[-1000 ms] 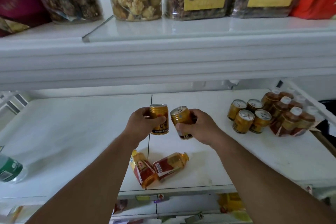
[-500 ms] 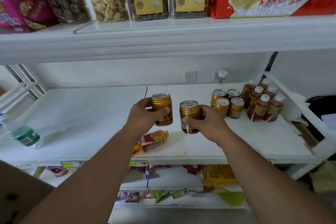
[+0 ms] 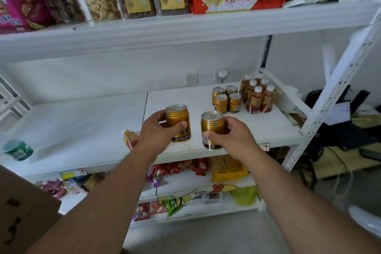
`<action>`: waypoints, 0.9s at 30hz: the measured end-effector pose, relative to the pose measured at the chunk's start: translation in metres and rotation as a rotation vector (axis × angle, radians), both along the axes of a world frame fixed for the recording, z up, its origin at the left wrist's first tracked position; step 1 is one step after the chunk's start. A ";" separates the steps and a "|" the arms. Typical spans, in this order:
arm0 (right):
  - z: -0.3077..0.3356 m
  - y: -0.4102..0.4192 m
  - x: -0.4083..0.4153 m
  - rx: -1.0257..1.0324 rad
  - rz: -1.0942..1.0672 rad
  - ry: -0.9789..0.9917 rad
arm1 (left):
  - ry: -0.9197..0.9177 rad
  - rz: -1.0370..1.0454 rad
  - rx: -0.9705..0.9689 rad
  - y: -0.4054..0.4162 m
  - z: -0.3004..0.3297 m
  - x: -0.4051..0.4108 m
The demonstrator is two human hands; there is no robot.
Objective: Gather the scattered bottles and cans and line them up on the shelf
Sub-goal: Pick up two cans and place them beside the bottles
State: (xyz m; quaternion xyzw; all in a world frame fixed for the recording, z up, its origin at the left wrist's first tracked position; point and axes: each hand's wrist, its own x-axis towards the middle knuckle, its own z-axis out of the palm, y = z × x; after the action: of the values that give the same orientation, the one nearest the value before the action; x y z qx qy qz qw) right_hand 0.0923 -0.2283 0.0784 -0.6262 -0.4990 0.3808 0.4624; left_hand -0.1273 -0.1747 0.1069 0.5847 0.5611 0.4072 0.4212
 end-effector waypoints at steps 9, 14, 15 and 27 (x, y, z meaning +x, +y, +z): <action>-0.002 -0.083 0.012 -0.003 -0.065 -0.103 | 0.028 -0.060 0.042 -0.075 -0.003 0.024; -0.003 -0.114 0.039 -0.008 -0.085 -0.109 | 0.018 -0.084 0.050 -0.110 0.002 0.050; -0.002 -0.118 0.047 -0.008 -0.087 -0.115 | 0.020 -0.082 0.048 -0.115 0.003 0.057; -0.001 -0.156 0.152 0.006 -0.037 -0.091 | 0.025 -0.029 0.051 -0.164 0.010 0.163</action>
State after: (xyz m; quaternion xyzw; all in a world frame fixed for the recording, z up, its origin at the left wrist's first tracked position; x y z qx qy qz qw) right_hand 0.2445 -0.3841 0.0774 -0.6508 -0.5089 0.3418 0.4480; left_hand 0.0356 -0.3389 0.1168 0.6084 0.5473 0.4080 0.4048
